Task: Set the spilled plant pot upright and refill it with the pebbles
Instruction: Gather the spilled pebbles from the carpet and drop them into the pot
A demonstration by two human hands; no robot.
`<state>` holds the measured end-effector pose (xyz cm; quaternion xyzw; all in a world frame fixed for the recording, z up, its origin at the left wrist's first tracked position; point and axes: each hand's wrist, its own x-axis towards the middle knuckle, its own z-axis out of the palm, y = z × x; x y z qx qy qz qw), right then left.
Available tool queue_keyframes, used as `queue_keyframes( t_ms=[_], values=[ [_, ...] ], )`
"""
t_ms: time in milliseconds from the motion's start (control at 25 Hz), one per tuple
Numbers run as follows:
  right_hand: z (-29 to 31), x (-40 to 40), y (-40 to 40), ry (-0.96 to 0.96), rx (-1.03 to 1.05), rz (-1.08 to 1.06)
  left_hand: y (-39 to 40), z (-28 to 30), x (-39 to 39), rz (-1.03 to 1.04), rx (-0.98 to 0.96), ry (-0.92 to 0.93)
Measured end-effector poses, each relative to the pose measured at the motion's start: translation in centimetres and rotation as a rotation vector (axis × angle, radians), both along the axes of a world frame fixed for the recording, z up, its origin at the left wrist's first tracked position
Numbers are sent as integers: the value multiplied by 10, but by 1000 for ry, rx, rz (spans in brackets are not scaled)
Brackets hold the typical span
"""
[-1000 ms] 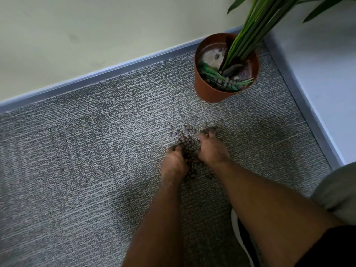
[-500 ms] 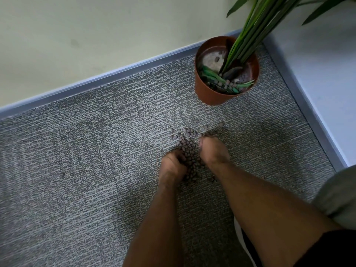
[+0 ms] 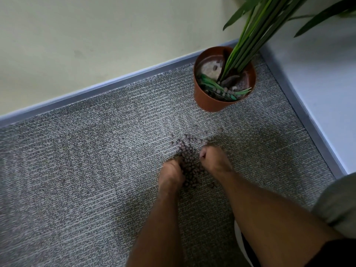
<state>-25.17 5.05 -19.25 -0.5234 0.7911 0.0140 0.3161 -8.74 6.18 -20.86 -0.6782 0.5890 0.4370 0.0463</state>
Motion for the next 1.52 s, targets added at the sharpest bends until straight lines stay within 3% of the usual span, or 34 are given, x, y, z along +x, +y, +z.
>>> queue_keyframes(
  t_ms=[160,320,440,560,720,840,960,1080,1280,1440,1520],
  values=[
    [31,3,-22,-226,-341,-281,-1,14,-2,-141,-54,-45],
    [76,-2,-83,-236,-845,-438,1,26,-6,-306,-89,-131],
    [90,-18,-111,-186,-987,-447,0,32,-14,-474,-91,-201],
    [85,-37,-115,-156,-894,-385,-2,36,-16,-431,-81,-153],
    [74,-42,-100,-167,-900,-357,-24,51,-29,101,-29,182],
    [74,-37,-88,-190,-963,-527,-59,91,-58,438,-20,532],
    [69,-34,-69,-184,-944,-667,-106,122,-89,564,-121,664],
    [61,-28,-43,-192,-907,-655,-142,140,-114,568,-243,557],
    [42,-8,-7,-243,-609,-588,-157,151,-117,232,-243,425],
    [20,-4,22,-21,-183,-342,-126,120,-93,321,-387,395],
    [16,-1,35,-74,35,-287,-90,89,-79,351,-390,261]
  ],
)
